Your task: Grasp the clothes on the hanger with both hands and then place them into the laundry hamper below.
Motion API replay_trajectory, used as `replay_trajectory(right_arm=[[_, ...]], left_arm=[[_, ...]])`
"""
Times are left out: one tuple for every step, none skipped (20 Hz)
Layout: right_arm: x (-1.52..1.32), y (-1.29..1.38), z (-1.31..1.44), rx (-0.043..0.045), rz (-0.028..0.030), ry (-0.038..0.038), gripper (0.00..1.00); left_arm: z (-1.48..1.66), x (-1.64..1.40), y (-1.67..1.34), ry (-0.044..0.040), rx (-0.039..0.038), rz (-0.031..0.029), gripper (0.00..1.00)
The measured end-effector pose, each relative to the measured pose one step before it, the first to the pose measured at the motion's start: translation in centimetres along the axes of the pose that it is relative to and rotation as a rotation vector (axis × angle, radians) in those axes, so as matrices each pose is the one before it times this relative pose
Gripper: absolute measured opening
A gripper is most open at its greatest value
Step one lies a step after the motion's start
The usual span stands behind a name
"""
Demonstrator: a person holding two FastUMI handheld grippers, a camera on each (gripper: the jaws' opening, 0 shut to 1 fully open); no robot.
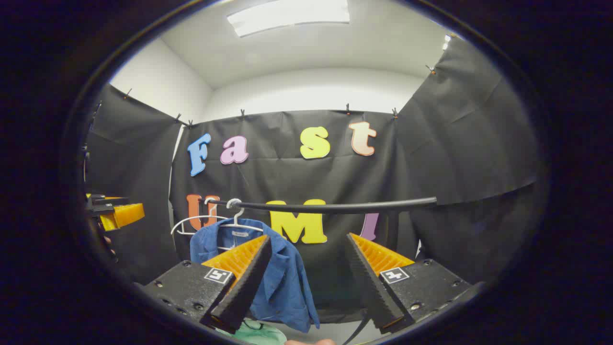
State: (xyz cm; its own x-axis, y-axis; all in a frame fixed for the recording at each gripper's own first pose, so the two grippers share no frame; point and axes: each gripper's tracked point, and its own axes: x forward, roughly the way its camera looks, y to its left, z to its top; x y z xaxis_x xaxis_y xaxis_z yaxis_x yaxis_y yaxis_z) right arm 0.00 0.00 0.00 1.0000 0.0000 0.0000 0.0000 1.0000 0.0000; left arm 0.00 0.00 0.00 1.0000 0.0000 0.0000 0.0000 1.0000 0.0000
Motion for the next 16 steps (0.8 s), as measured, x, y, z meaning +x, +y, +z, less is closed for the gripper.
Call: replay_trajectory(right_arm=[[0.054,0.046,-0.287,-0.00695,-0.00603,0.00756,0.97],[-0.05,0.074,-0.199,-0.00384,-0.00729,0.00466,0.97],[0.033,0.196,-0.129,-0.0011,-0.00432,0.00159,0.97],[0.11,-0.111,-0.127,0.00037,-0.01108,0.00361,0.97],[0.287,0.08,-0.036,0.00092,-0.00277,0.00221,0.97],[0.1,0.06,-0.047,-0.00047,-0.00248,0.00152,0.97],[0.091,0.157,0.09,-0.00136,-0.00054,-0.00249,0.97],[0.114,0.173,0.046,-0.00291,-0.00064,-0.00321,0.97],[0.049,0.008,-0.168,-0.00302,-0.00433,0.0013,0.97],[0.034,0.211,-0.107,-0.00057,0.00251,-0.00063,0.97],[0.111,0.149,-0.178,-0.0019,-0.00211,0.00095,0.97],[0.139,0.25,-0.084,-0.00348,0.0005,0.0021,0.97],[0.152,0.129,-0.234,-0.00506,-0.00218,0.00526,0.97],[0.09,0.271,-0.152,-0.00443,0.00131,0.00315,0.97],[0.131,0.423,-0.117,-0.00469,0.00261,0.00133,0.97],[0.141,0.242,-0.188,-0.00287,-0.00409,0.00323,0.97]], left_arm=[[-0.089,0.223,0.324,0.00176,0.00216,-0.00033,1.0],[-0.217,0.208,0.397,0.00137,0.00222,-0.00107,1.0],[-0.086,0.239,0.221,0.00021,0.00102,-0.00288,1.0],[-0.085,0.143,0.3,-0.00032,0.00026,0.0005,1.0],[-0.104,0.118,0.187,-0.00105,-0.00064,0.0002,1.0],[0.015,-0.01,0.173,-0.00402,0.00112,0.00037,0.99],[-0.112,-0.002,0.241,-0.00198,0.00161,0.00235,0.99],[-0.096,-0.02,0.145,-0.00095,0.00352,0.00188,0.99],[-0.035,-0.051,0.26,-0.00234,0.00299,0.00542,0.99],[-0.111,0.06,0.25,-0.00186,0.00231,0.00396,0.99],[0.003,-0.009,0.265,-0.00252,-0.00001,0.00553,0.99],[-0.134,0.027,0.209,0.00193,-0.00097,0.00193,0.99],[-0.266,0.051,0.225,0.0027,-0.00178,0.00159,0.99],[-0.181,-0.081,0.224,0.003,0.00017,0.0029,0.99],[-0.074,-0.079,0.288,0.00078,0.00142,0.0038,0.99],[-0.05,-0.019,0.387,-0.00101,0.0036,0.00355,0.99]])
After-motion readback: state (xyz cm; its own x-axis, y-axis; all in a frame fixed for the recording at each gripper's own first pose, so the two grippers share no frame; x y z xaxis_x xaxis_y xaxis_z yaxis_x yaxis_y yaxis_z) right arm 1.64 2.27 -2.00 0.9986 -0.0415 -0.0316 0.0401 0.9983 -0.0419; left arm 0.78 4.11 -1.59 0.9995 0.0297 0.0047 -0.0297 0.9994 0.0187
